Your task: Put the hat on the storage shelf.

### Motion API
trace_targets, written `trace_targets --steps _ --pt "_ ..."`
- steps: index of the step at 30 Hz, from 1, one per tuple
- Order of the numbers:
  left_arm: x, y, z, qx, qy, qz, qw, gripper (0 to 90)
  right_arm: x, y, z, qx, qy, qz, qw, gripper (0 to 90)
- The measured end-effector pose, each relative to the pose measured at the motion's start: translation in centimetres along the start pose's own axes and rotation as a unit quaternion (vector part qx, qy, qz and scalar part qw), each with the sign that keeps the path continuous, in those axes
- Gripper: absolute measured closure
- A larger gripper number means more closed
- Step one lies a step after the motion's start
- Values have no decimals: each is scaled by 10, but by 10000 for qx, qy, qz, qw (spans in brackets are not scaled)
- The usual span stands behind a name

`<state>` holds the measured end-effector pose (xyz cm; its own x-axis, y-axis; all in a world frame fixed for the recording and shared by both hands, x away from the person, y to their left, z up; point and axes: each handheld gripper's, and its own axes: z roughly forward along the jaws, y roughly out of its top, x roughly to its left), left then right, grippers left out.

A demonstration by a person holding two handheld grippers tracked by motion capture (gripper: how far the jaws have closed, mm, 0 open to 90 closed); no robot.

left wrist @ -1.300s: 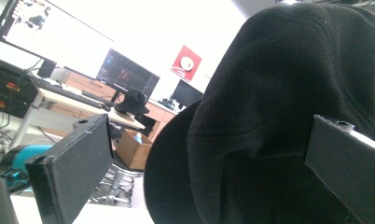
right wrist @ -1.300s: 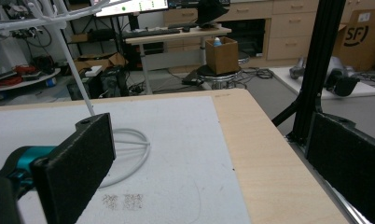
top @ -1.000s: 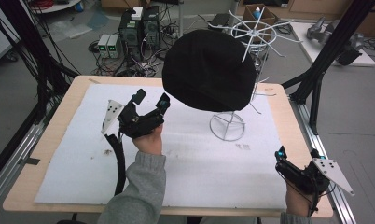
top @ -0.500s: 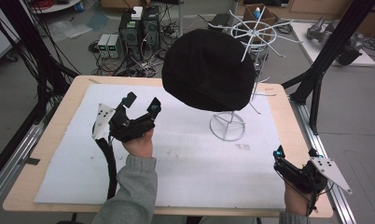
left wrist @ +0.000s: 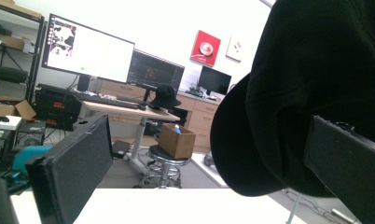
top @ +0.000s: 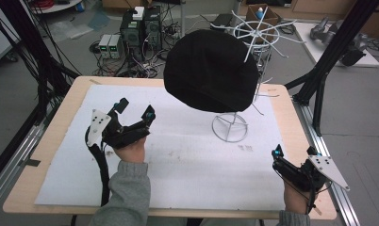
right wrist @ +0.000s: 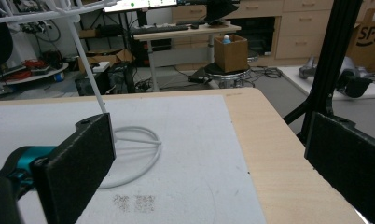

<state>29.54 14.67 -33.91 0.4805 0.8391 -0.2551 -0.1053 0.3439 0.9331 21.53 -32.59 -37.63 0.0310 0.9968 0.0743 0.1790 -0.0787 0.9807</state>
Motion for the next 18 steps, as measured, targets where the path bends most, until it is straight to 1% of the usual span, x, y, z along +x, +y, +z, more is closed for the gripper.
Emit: trace_targets --steps 1,2,3,4,5,7,11,14,18 --pt "1 0 -1 9 21 30 10000 17 0 0 0 3 -4 11 10000 7" --pt "5 1 -4 56 76 125 9999 17 0 0 1 -15 -2 -7 10000 7" --pt "5 1 -4 56 76 125 9999 17 0 -1 1 -13 -1 -4 10000 7" --pt "10 1 -8 81 126 174 9997 17 0 0 1 -7 -1 4 10000 7" --pt "10 1 -8 81 126 174 9997 17 0 -1 1 -11 -3 10 10000 7" --pt "15 1 -12 70 168 168 9997 17 0 -1 1 -10 -12 13 10000 7" --pt "23 0 -17 110 297 178 9993 17 1 -1 1 7 -7 -22 10000 7" --pt "26 -1 -21 142 373 273 9988 17 1 -1 1 8 -5 -18 10000 7" --pt "30 -4 -28 161 424 419 9981 17 2 -1 2 2 5 -1 10000 7"
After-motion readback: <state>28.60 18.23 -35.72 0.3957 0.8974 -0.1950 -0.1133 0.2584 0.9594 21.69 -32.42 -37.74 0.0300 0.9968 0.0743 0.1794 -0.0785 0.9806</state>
